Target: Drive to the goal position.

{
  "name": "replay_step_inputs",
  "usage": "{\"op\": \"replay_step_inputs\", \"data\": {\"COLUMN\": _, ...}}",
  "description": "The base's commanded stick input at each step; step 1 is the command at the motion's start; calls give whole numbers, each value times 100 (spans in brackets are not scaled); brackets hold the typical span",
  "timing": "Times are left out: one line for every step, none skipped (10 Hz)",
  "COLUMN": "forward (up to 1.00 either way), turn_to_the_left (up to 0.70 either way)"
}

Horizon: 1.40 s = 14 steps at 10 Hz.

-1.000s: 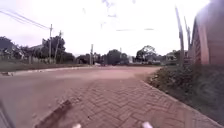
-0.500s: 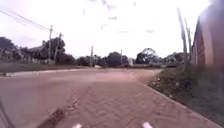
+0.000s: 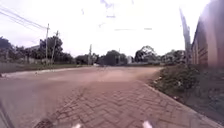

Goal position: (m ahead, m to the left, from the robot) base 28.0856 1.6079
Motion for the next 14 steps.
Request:
{"op": "replay_step_inputs", "data": {"forward": 50, "turn_to_the_left": 0}}
{"op": "replay_step_inputs", "data": {"forward": 50, "turn_to_the_left": 0}}
{"op": "replay_step_inputs", "data": {"forward": 50, "turn_to_the_left": 0}}
{"op": "replay_step_inputs", "data": {"forward": 50, "turn_to_the_left": 0}}
{"op": "replay_step_inputs", "data": {"forward": 50, "turn_to_the_left": 0}}
{"op": "replay_step_inputs", "data": {"forward": 50, "turn_to_the_left": 0}}
{"op": "replay_step_inputs", "data": {"forward": 50, "turn_to_the_left": 0}}
{"op": "replay_step_inputs", "data": {"forward": 50, "turn_to_the_left": 0}}
{"op": "replay_step_inputs", "data": {"forward": 50, "turn_to_the_left": 0}}
{"op": "replay_step_inputs", "data": {"forward": 50, "turn_to_the_left": 0}}
{"op": "replay_step_inputs", "data": {"forward": 50, "turn_to_the_left": 0}}
{"op": "replay_step_inputs", "data": {"forward": 50, "turn_to_the_left": 0}}
{"op": "replay_step_inputs", "data": {"forward": 50, "turn_to_the_left": 0}}
{"op": "replay_step_inputs", "data": {"forward": 50, "turn_to_the_left": 0}}
